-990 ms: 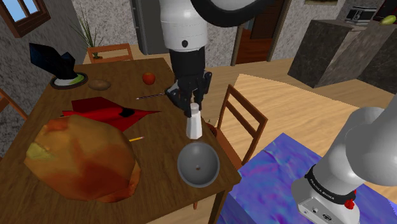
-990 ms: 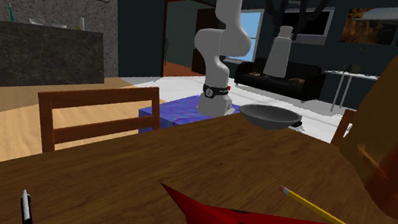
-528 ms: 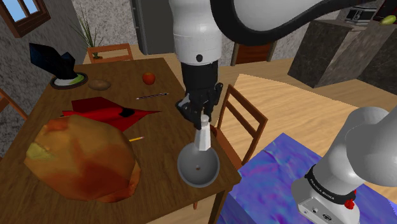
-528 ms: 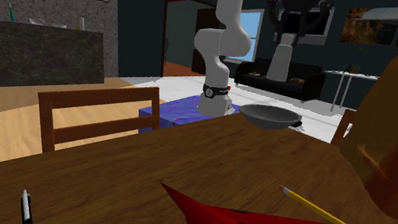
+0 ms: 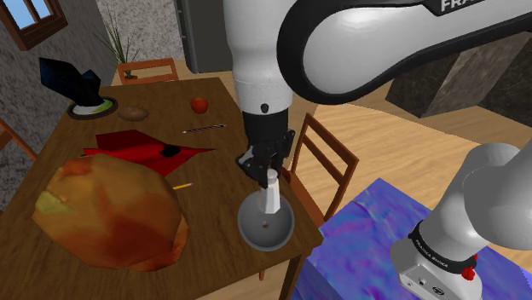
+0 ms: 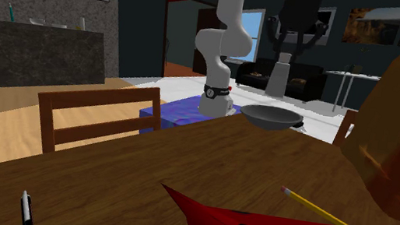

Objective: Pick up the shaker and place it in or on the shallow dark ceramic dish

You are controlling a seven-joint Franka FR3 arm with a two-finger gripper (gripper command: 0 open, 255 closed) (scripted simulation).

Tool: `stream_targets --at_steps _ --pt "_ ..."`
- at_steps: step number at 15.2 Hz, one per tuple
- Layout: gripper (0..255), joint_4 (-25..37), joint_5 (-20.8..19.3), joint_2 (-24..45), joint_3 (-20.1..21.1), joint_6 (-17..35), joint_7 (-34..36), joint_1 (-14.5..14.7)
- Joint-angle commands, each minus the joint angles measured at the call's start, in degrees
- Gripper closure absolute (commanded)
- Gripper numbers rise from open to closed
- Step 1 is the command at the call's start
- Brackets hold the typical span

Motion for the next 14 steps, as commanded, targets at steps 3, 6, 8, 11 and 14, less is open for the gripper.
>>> stream_targets --at_steps 3,6,8,11,14 --pt "255 -2.5 -0.2 1.0 0.3 3.4 0.2 0.0" --pt "255 -4.0 -0.4 1.8 0.7 5.8 0.4 0.0" --pt "255 -5.0 -0.6 2.5 0.9 7.3 0.6 0.0" --pt "255 -5.0 -0.6 2.5 0.9 7.3 0.6 0.0" --pt "255 -5.0 -0.6 2.5 0.9 7.3 0.6 0.0"
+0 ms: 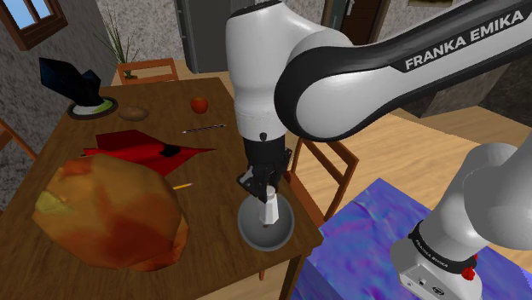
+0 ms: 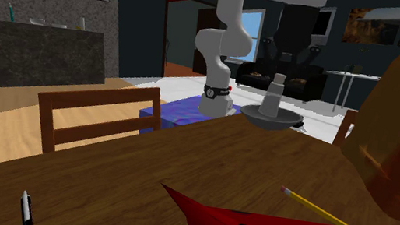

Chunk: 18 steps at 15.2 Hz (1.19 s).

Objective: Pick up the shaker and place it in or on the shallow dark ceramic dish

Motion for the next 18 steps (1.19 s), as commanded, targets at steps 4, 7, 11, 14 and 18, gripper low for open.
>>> stream_targets --at_steps 4,7,11,14,18 --pt "0 0.0 0.0 0.0 0.0 0.0 0.0 0.0" --pt "0 0.0 0.0 0.0 0.0 0.0 0.0 0.0" --pt "0 6.1 0.2 -1.5 -0.7 -7.5 -0.3 -0.2" --pt "0 6.1 0.2 -1.5 -0.7 -7.5 -0.3 -0.2" --pt "0 6.1 0.2 -1.5 -0.7 -7.5 -0.3 -0.2"
